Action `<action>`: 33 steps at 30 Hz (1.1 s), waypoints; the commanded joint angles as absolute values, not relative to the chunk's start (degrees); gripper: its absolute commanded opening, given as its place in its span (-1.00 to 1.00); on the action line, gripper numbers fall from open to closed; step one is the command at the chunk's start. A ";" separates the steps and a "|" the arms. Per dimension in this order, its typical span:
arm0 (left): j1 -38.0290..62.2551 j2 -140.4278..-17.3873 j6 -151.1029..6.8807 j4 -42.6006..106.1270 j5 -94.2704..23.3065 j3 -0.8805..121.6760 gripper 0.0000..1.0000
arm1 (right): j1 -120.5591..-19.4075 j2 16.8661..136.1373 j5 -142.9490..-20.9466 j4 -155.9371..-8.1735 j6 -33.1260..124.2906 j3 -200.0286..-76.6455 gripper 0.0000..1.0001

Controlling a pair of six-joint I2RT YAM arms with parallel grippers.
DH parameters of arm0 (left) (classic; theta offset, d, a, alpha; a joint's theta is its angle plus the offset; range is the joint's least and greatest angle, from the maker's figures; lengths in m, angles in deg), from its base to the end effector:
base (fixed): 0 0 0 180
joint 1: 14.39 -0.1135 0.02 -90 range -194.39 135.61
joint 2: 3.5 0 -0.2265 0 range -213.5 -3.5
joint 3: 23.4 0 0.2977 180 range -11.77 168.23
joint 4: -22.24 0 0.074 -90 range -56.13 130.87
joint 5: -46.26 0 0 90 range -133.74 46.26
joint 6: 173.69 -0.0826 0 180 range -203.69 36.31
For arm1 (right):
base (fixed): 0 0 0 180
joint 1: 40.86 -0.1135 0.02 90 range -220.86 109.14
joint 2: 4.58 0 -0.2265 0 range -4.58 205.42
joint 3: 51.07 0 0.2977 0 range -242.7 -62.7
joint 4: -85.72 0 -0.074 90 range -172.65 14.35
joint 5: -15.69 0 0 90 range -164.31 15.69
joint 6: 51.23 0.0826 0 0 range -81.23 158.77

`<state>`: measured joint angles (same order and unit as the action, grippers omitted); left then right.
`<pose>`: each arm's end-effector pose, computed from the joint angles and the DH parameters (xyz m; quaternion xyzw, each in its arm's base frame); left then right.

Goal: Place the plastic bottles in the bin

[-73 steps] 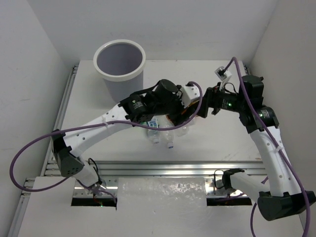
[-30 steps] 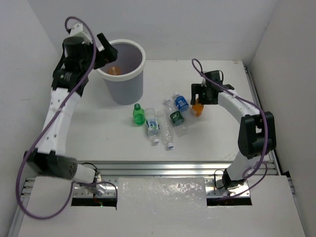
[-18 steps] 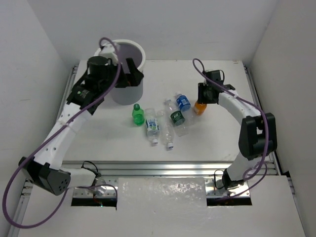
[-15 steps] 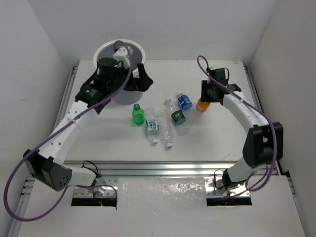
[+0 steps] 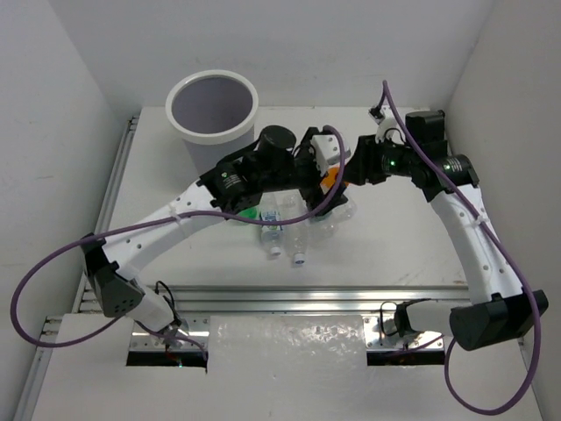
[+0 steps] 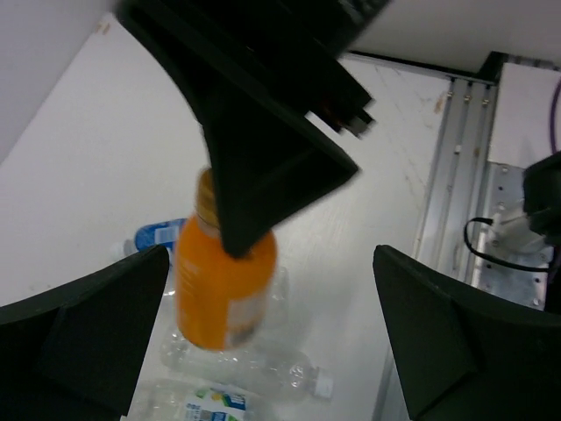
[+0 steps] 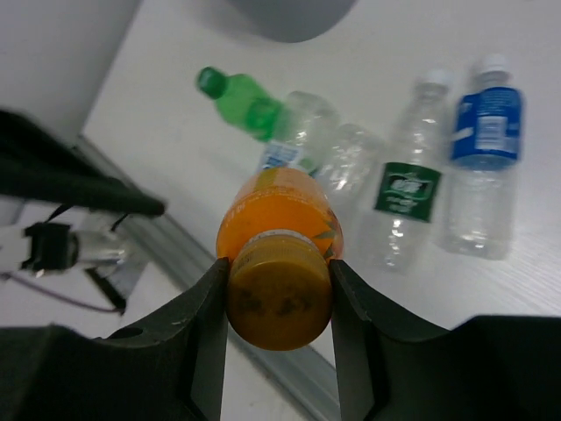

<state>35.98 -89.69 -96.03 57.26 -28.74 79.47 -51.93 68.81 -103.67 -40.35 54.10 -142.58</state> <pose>0.2617 -0.3495 0.3766 0.4835 0.6467 -0.2891 0.5142 0.3422 0.1082 0.3377 -0.0833 0.8649 0.3203 0.3774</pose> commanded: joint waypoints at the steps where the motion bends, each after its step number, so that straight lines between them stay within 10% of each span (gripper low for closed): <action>1: 37.38 -92.09 -102.67 60.05 -32.92 85.51 0.99 | -52.02 65.48 -118.59 -45.19 56.08 -140.75 -0.80; 16: 40.10 -95.09 -103.20 66.47 -41.64 86.84 0.78 | -51.93 60.90 -118.96 -46.18 56.52 -140.31 -0.80; 17: 40.11 -94.74 -103.29 66.65 -41.11 86.67 0.69 | -51.93 60.81 -118.78 -46.18 56.43 -140.48 -0.80; 21: 40.11 -93.07 -103.55 66.56 -41.71 85.35 -0.71 | -52.02 60.72 -118.78 -46.70 56.96 -140.84 -0.79; 24: 40.02 -92.97 -102.94 66.65 -43.21 84.73 -1.00 | -52.02 60.72 -118.60 -47.14 57.49 -140.84 -0.77; 25: 40.02 -92.89 -102.50 66.39 -43.39 84.21 -1.00 | -51.93 60.64 -118.78 -47.93 57.75 -140.66 -0.61; 28: 39.32 -91.83 -101.71 63.41 -46.55 82.45 -1.00 | -51.93 58.45 -117.29 -53.00 60.47 -137.95 0.95; 33: 31.96 -88.41 -96.53 56.81 -50.42 80.95 -1.00 | -51.67 57.39 -102.12 -51.36 62.58 -136.80 0.98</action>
<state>37.27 -92.32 -100.44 63.84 -45.83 81.02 -51.86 59.47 -111.63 -48.37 60.99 -136.90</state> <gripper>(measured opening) 0.617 0.986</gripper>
